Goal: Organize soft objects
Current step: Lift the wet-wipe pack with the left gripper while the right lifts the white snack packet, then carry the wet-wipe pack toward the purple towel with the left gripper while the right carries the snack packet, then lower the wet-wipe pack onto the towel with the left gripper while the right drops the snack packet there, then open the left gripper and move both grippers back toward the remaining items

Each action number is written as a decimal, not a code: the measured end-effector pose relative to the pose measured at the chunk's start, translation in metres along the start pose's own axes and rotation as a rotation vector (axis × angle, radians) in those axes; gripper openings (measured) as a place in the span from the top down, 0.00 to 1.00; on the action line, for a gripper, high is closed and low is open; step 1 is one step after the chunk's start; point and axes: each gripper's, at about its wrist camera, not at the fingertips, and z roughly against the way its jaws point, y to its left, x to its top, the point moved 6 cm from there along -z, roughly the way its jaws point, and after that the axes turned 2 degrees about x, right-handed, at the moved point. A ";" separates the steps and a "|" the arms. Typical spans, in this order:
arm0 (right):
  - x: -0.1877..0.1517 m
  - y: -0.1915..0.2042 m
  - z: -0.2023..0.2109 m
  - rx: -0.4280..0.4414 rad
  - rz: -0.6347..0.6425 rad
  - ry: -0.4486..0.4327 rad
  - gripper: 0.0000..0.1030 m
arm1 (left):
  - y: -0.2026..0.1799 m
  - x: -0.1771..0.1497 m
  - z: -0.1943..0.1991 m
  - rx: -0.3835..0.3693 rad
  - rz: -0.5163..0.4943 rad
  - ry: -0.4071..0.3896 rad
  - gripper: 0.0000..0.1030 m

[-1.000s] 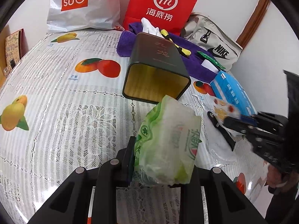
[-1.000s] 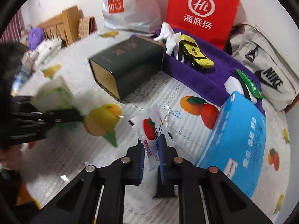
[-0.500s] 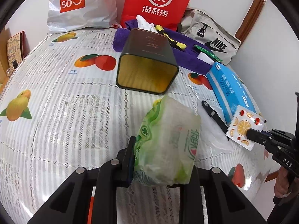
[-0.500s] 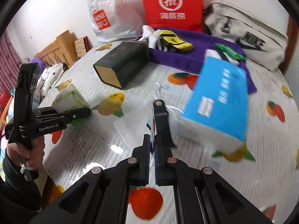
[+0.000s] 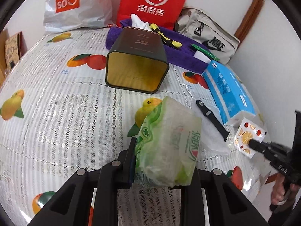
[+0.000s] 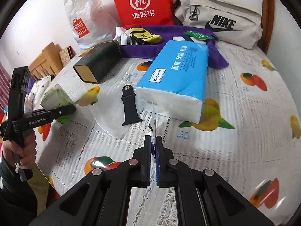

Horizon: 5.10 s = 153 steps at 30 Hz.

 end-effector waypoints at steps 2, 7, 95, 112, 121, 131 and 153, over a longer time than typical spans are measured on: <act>0.000 -0.004 -0.003 0.010 -0.019 -0.010 0.92 | 0.001 0.000 0.000 -0.013 0.013 -0.007 0.77; 0.000 -0.009 -0.005 0.064 -0.057 -0.032 0.94 | 0.001 0.000 -0.001 -0.014 0.027 -0.023 0.79; 0.257 -0.051 -0.065 0.054 0.029 -0.168 0.95 | -0.039 0.236 -0.045 0.009 -0.070 -0.101 0.79; 0.255 -0.080 -0.130 0.049 -0.009 0.000 0.91 | -0.069 0.260 -0.109 -0.049 -0.126 -0.014 0.79; 0.256 -0.087 -0.128 0.001 0.008 -0.007 0.80 | -0.079 0.250 -0.159 -0.009 -0.151 0.085 0.78; 0.259 -0.096 -0.117 -0.039 0.026 -0.033 0.52 | -0.080 0.251 -0.163 -0.012 -0.146 0.126 0.70; 0.254 -0.087 -0.075 -0.072 0.041 -0.098 0.50 | -0.066 0.261 -0.100 0.093 -0.146 0.028 0.37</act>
